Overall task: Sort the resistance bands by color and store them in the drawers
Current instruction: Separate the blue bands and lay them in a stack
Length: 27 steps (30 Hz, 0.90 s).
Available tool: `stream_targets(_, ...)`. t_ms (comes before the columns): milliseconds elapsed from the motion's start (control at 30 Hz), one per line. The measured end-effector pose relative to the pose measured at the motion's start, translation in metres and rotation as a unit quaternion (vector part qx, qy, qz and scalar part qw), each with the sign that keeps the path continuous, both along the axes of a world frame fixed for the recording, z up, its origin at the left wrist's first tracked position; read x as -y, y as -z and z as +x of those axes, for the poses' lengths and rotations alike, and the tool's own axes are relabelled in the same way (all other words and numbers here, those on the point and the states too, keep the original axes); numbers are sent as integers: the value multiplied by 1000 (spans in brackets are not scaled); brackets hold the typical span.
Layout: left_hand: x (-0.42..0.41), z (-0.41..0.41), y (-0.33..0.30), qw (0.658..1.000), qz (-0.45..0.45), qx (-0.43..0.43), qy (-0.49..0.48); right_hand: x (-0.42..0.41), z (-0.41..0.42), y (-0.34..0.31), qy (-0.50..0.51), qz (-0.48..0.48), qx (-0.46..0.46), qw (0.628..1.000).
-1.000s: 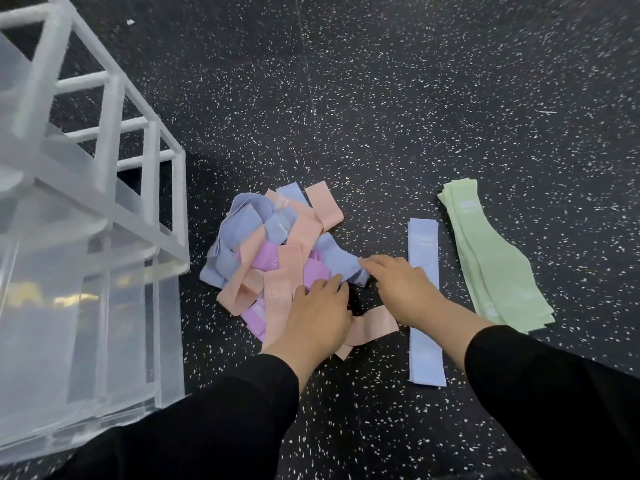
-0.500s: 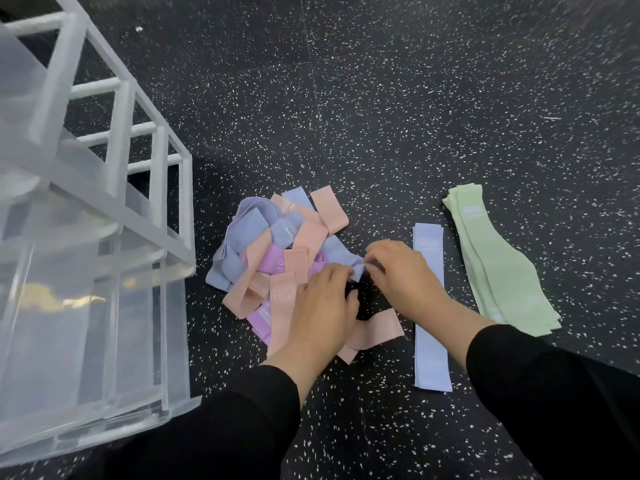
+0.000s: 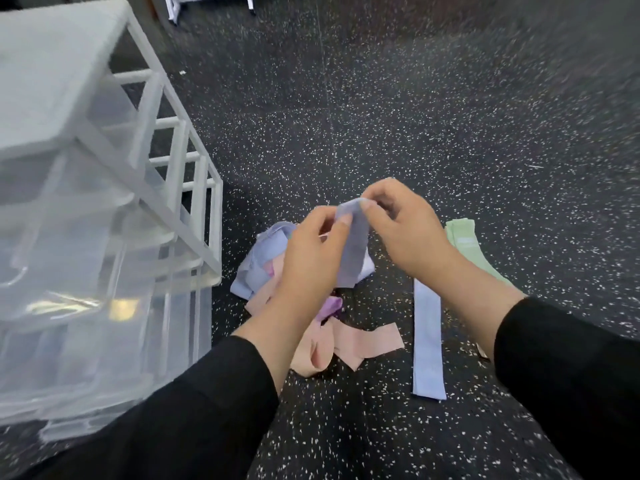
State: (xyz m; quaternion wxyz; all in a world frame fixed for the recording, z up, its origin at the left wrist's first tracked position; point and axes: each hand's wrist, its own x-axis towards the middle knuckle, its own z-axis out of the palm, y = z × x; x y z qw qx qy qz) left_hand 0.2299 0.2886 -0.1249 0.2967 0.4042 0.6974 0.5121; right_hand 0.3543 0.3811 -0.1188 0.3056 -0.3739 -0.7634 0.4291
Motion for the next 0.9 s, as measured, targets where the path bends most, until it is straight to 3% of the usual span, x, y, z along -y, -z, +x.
stream_targets(167, 2, -6, -46, 999, 33, -7, 11, 10, -8, -56, 0, -30, -86, 996)
stream_targets(300, 5, -7, -75, 995, 58, 81, -2, 24, -4, -77, 3, -99, -178, 979)
stream_targets(533, 5, -2, -97, 974, 93, 207, 15, 52, 21, -37, -46, -213, -86, 972)
stream_targets(667, -1, 6, -104, 971, 96, 216, 26, 57, 32, -17, -50, -280, -64, 956)
stream_targets(900, -41, 14, -87, 973, 75, 218, 19, 52, 72, 11, 0, -318, -38, 947)
